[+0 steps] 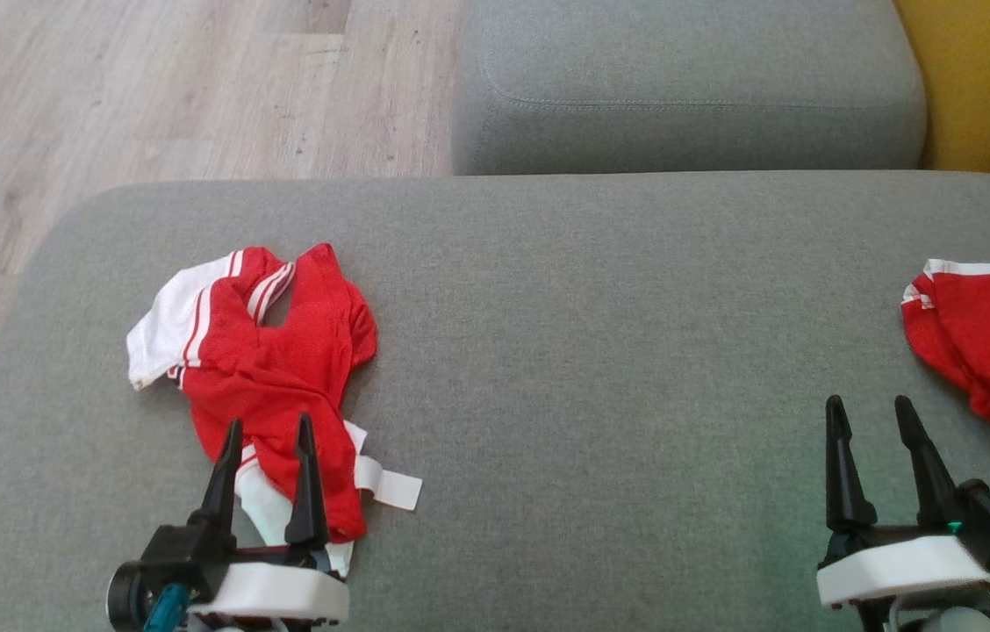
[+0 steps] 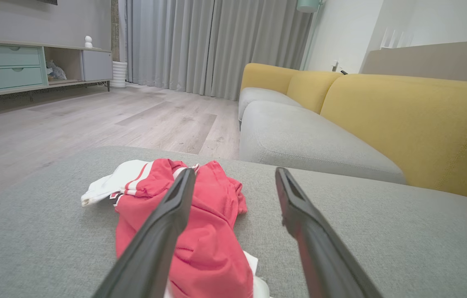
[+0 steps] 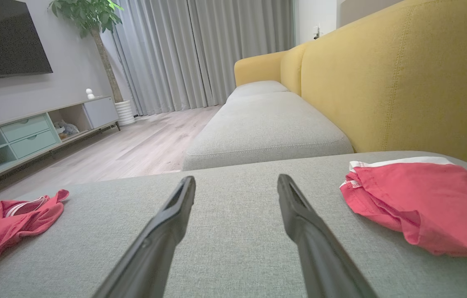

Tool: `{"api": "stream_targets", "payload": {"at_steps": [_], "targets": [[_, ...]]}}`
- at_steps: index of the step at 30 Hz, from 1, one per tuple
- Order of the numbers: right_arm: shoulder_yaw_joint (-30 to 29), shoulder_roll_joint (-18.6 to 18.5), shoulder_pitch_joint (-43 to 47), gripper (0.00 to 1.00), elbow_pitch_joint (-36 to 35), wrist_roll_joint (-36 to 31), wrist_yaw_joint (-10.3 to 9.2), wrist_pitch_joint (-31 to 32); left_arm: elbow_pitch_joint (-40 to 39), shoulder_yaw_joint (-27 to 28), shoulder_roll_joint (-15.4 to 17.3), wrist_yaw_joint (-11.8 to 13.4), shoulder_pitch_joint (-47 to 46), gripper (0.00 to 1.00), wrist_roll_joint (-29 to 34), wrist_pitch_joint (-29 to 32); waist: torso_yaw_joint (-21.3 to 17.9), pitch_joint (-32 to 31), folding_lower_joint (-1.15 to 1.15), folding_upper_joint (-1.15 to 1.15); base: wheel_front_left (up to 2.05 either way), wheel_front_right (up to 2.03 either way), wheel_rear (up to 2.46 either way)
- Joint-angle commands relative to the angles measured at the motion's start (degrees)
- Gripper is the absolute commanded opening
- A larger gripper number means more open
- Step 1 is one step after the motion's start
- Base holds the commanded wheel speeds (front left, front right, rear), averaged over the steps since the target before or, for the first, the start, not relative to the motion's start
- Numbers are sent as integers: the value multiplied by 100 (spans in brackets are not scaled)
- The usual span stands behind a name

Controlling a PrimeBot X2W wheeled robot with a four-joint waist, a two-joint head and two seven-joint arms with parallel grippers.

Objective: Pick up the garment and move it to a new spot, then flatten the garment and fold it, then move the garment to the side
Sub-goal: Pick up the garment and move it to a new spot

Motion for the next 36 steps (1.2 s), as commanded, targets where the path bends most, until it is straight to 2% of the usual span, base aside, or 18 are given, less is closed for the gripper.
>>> {"api": "stream_targets", "payload": {"at_steps": [1, 10, 24, 31, 36], "targets": [[119, -34, -169, 100, -221, 0, -4, -76, -200, 230, 25, 10, -262, 100, 28, -28, 10, 5, 0, 0, 0, 0, 0], [287, -34, -115, 100, -187, 76, -4, -77, -166, 248, 25, 7, -313, 100, 102, -28, 254, 22, 0, 0, 0, 0, 0], [887, -34, -26, 100, -149, 257, -4, -77, -56, 433, 25, -39, -291, 100, 303, -28, 1483, -66, 0, 0, 0, 0, 0], [1061, -34, -35, 100, -93, 346, -4, -77, -59, 507, 25, -109, -281, 100, 366, -28, 1921, -92, 0, 0, 0, 0, 0], [1090, -34, -61, 100, -65, 385, -4, -77, -60, 543, 25, -158, -281, 100, 409, -28, 2051, -78, 0, 0, 0, 0, 0]]}}
